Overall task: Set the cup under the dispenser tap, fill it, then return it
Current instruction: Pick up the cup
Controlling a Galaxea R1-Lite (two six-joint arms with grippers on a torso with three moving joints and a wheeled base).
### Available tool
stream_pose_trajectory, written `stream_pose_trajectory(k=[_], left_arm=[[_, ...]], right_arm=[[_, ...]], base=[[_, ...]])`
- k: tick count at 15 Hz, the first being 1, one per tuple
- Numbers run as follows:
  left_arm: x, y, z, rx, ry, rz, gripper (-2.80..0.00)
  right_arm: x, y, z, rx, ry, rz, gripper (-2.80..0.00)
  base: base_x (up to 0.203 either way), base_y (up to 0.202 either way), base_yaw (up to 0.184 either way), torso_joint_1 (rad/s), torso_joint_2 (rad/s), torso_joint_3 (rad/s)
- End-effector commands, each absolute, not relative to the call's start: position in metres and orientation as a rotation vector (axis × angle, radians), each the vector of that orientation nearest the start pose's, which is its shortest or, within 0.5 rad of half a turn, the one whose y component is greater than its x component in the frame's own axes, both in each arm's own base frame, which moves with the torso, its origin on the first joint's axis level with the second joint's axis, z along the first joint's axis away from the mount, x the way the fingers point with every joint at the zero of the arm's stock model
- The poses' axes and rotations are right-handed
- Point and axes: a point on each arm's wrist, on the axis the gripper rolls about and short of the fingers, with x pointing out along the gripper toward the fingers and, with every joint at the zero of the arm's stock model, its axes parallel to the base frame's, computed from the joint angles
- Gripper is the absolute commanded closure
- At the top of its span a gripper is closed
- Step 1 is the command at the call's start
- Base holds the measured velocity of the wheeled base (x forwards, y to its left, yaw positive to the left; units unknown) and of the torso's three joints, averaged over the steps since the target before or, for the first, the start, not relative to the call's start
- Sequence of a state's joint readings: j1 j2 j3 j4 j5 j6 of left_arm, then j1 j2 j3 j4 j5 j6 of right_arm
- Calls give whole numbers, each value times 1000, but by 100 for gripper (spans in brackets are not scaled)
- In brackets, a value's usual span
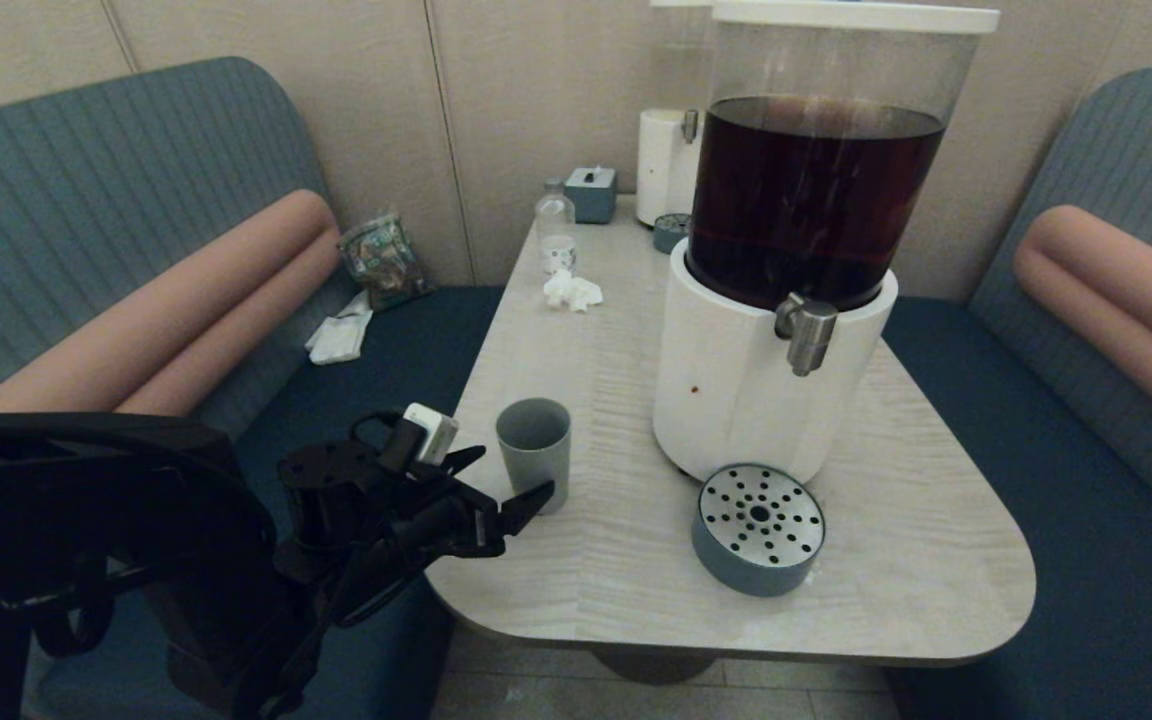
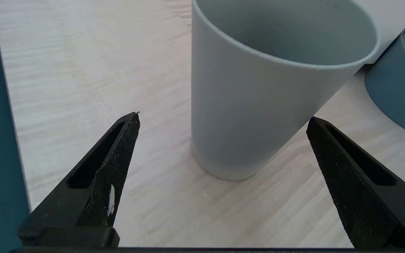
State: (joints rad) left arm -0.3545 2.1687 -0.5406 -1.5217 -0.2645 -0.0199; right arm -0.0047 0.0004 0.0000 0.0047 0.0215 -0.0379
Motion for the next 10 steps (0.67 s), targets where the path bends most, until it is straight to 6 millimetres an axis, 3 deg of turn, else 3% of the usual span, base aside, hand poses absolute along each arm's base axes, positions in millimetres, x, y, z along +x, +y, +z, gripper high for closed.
stream_pose_trajectory(k=[1,10], left_arm=[[313,-124,58,-16,107,-621,-280],[333,-135,60,-21,47,-588,-280]], right_arm=[[-23,1,75,-38,4,18,0],[-23,1,75,-38,4,17,0]], base=[[0,0,0,0,0,0],[0,0,0,0,0,0]])
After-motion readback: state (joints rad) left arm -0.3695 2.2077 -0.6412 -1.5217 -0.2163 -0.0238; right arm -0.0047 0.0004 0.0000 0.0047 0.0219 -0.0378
